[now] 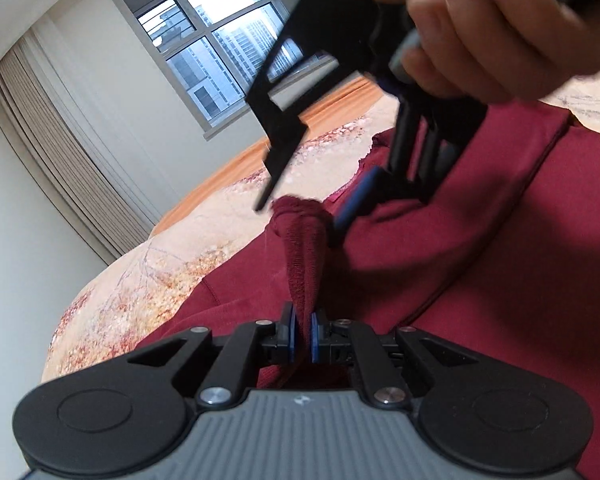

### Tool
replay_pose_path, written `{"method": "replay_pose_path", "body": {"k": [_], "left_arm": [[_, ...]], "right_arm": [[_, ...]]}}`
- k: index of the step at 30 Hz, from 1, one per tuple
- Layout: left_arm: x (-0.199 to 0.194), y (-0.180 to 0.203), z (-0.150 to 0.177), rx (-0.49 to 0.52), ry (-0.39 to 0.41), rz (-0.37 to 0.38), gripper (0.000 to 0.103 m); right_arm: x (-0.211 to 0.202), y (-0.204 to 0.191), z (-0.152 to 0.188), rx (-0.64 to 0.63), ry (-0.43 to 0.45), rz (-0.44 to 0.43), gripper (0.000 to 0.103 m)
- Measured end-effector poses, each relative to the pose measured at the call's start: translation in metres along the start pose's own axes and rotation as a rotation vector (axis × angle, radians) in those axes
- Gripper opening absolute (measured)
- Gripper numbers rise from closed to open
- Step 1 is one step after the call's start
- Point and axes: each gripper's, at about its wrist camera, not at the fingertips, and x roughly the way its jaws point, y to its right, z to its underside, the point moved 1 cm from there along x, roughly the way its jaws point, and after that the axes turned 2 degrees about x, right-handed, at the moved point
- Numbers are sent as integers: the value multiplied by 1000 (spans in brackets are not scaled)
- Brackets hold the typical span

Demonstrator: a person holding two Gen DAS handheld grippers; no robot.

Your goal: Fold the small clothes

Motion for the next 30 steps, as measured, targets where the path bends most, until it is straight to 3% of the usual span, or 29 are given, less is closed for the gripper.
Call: {"method": "replay_pose_path", "body": {"k": [4, 6, 7, 8, 11, 15, 17, 22, 26, 27, 30], "left_arm": [[-1, 1, 3, 13, 4, 1, 7], [-3, 1, 4, 17, 2, 4, 7], [-3, 0, 5, 12, 0, 8, 7], [-3, -3, 6, -7, -6, 16, 8], [-5, -18, 8, -103, -21, 46, 17], [-16, -49, 11, -274, -20, 87, 53], [-25, -65, 10, -333, -3, 89, 64], [-43, -104, 13, -496, 29, 90, 70], [-35, -131, 25, -633, -21, 82, 70], [-32, -137, 29, -664, -37, 80, 70], [-14, -148, 42, -740, -102, 77, 70]], "right_arm": [[4, -1, 2, -24, -30, 50, 48], [9, -1, 4, -54, -46, 82, 32], [9, -2, 5, -77, -44, 108, 12], [8, -2, 7, -100, -36, 126, 6], [0, -4, 11, -150, -13, 121, 4], [-24, -6, 11, -211, 33, 78, 4], [-42, -8, 7, -242, 58, 60, 4], [-101, -7, -6, -331, 122, -34, 4], [-155, 23, -25, -296, 239, -159, 5], [-164, 31, -30, -300, 263, -142, 5], [-174, 63, -45, -268, 284, 142, 5]]}}
